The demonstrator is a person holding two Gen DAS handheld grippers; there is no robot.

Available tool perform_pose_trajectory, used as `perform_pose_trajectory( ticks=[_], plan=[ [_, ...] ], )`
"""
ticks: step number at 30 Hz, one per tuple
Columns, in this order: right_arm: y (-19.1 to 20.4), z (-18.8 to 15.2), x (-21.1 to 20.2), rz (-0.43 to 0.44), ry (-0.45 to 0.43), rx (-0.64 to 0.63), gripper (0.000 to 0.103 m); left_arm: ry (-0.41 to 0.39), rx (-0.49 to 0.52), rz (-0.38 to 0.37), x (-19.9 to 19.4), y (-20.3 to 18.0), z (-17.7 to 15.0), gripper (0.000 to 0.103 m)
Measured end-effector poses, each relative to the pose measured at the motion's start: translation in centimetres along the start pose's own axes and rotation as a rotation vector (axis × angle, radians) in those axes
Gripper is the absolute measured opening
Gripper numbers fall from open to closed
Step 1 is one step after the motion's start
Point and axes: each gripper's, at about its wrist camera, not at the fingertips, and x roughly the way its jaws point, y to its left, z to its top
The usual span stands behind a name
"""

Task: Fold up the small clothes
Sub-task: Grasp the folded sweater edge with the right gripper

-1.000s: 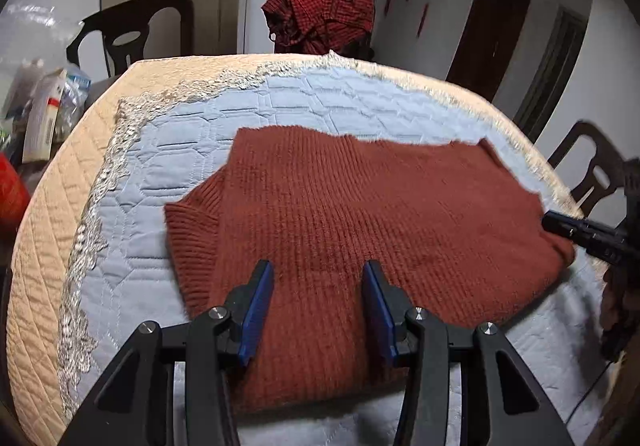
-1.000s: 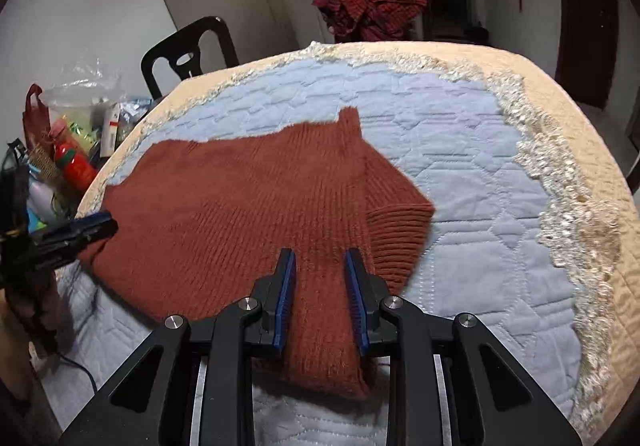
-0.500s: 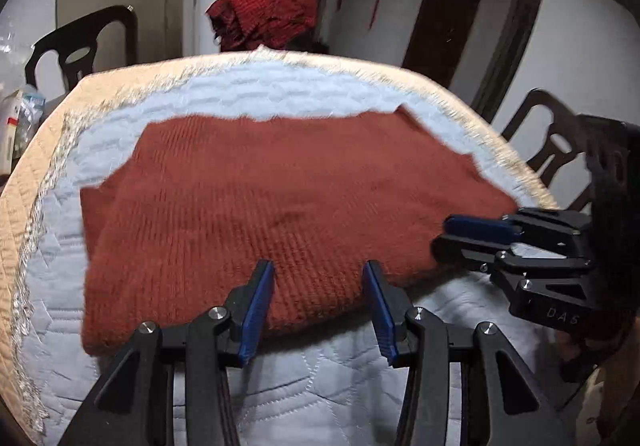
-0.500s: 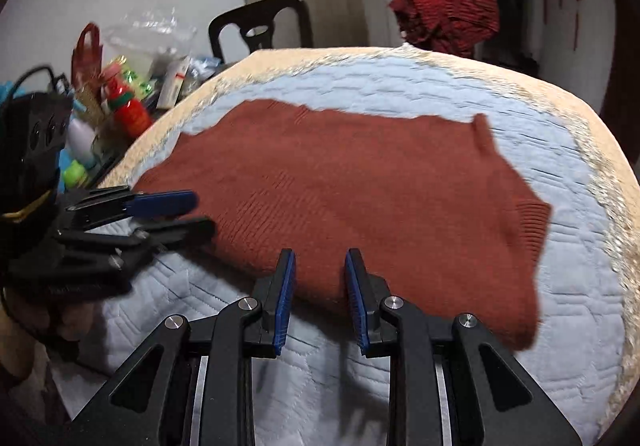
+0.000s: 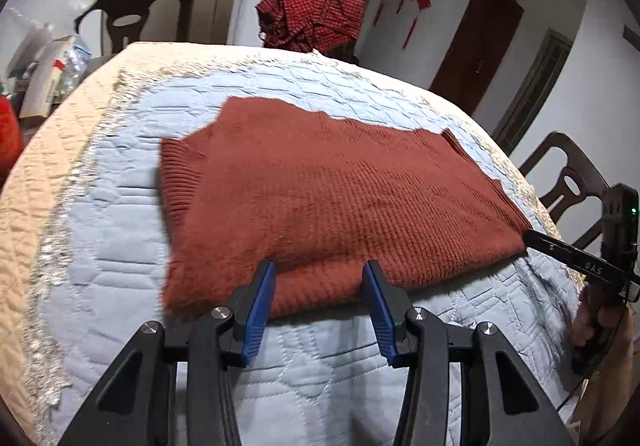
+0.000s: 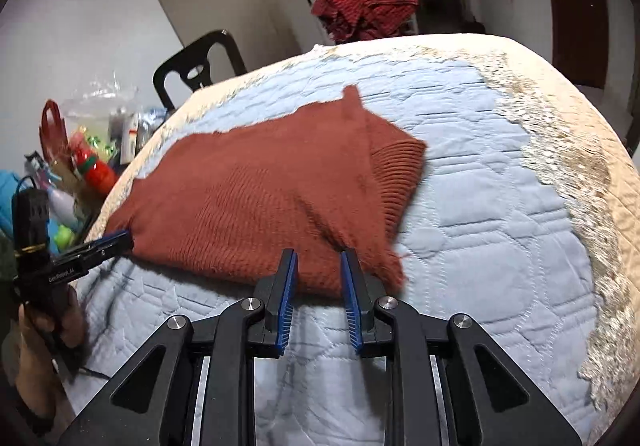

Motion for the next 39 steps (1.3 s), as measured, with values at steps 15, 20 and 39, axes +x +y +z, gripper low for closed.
perform_pose_trajectory(
  ticks=[15,20,39],
  plan=[
    [-0.8,0.9,-1.0,0.001,-0.041,0.053,0.020,-0.021,-0.091,0.000,-0.3,2.4,1.0,0.047],
    [-0.3,2.7,0.6,0.027,-0.052,0.055,0.020,-0.066,-0.080,-0.002,0.0,1.9,3.1,0.047],
    [-2.4,6.6,5.9,-0.015,0.017,0.130,0.007,0.007,-0.042,0.063,4.6,2.9,6.5,0.047]
  ],
)
